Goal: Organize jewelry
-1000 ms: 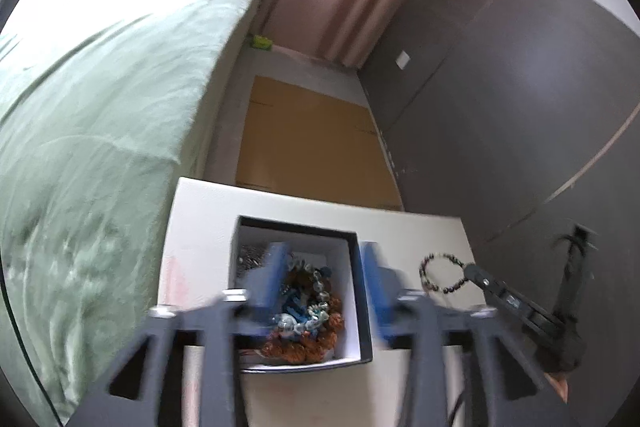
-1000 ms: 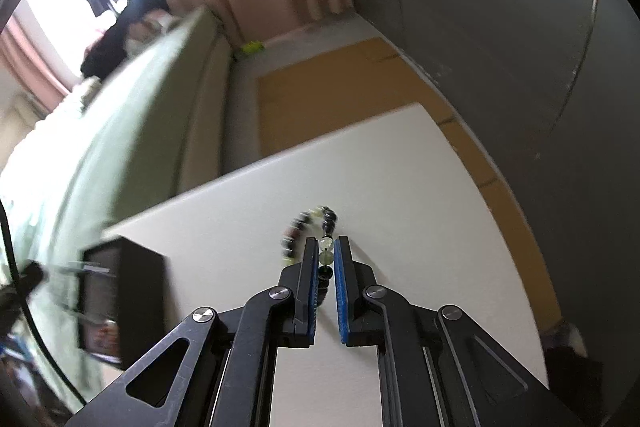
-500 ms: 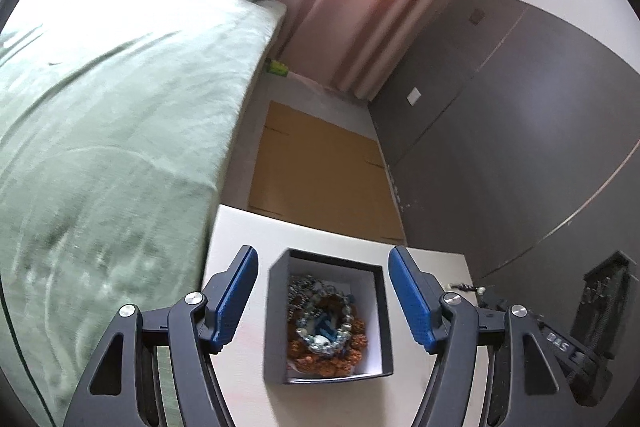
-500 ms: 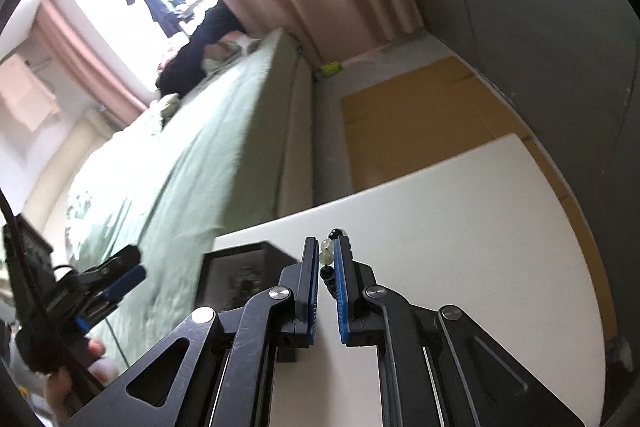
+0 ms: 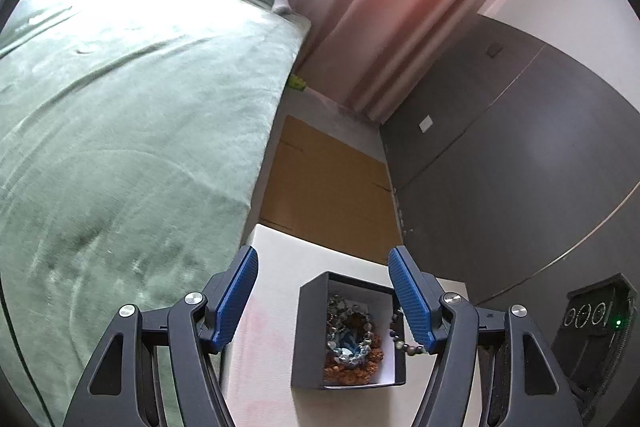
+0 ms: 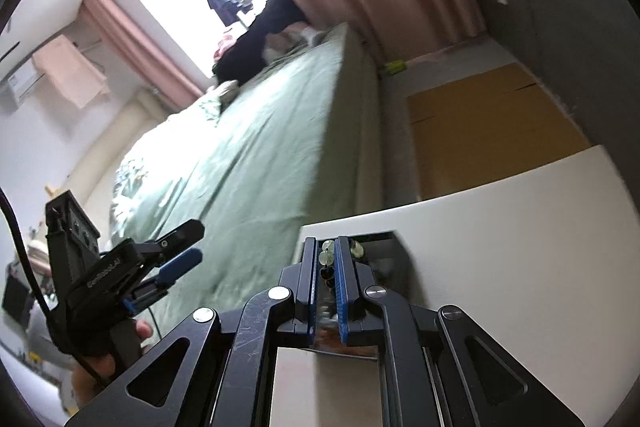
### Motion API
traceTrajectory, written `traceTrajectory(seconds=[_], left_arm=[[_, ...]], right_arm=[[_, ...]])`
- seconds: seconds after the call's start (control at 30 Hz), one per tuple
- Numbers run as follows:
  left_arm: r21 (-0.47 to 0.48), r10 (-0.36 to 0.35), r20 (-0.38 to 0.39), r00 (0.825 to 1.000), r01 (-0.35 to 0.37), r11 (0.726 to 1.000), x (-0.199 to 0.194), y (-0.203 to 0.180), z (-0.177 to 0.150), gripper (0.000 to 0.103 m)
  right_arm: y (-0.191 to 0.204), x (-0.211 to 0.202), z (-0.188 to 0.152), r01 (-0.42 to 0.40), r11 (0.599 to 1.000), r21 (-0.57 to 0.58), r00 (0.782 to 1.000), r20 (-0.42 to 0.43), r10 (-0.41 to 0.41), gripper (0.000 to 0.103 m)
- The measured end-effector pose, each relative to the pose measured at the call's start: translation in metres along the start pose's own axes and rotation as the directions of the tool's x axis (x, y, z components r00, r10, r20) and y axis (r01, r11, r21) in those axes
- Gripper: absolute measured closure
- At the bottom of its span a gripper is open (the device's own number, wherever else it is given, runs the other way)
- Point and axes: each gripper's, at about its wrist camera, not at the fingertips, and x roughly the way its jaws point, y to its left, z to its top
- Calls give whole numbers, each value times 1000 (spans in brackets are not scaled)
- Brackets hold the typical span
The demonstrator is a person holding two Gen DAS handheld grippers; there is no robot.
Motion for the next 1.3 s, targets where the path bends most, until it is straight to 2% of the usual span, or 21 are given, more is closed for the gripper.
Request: traceTrajectory(seconds=[0.1, 0.23, 0.27, 0.3, 0.37, 0.4, 0.63, 0.77, 0.87, 1.0, 1.03, 1.1, 1.27, 1.3], left_arm=[[-3, 3, 0, 1000, -3, 1000, -1, 2, 0, 34], [23, 15, 1, 1000, -15, 1000, -2, -2, 0, 34], [27, 16, 1, 1000, -16, 1000, -2, -2, -1, 34], [29, 16, 0, 1000, -16, 999, -2, -3, -1, 34], [34, 16, -3, 1000, -16, 999, -1, -6, -3, 34], [41, 19, -6, 1000, -18, 999, -1, -7, -4, 34], [85, 54, -25, 998, -51, 995, 2, -22, -16, 34], [143, 68, -36, 997, -62, 988, 1, -40, -29, 34], [199, 97, -30, 995, -89, 976, -2, -53, -37, 25], [219, 90, -13, 996, -85, 972, -9, -66, -45, 16], [231, 90, -8, 996, -86, 969, -11, -69, -48, 14], [263, 92, -2, 996, -88, 961, -14, -77, -54, 11], [301, 75, -5, 997, -70, 951, -22, -92, -68, 9], [307, 72, -1, 997, -68, 949, -24, -95, -71, 8]], right_arm=[[8, 16, -2, -43, 999, -3, 999, -5, 43, 93], [-6, 37, -8, 47, 999, 25, 996, -83, -45, 92], [-8, 38, -9, 56, 998, 33, 994, -95, -53, 86], [-11, 38, -9, 69, 997, 39, 993, -103, -65, 69], [-14, 30, -10, 98, 995, 36, 992, -82, -95, 52], [-15, 25, -9, 104, 994, 31, 992, -71, -102, 49], [-25, -4, -6, 151, 988, 37, 987, -60, -149, 48], [-29, -22, -3, 161, 985, 54, 986, -50, -158, 48], [-32, -35, -2, 175, 983, 60, 984, -39, -172, 48], [-38, -58, -3, 202, 978, 58, 979, -20, -201, 47], [-38, -61, -4, 209, 976, 55, 978, -17, -208, 46], [-39, -71, -6, 219, 975, 50, 976, -4, -219, 37], [-43, -95, -11, 251, 967, 51, 968, 16, -252, 31], [-43, -100, -12, 258, 965, 50, 966, 20, -259, 24]])
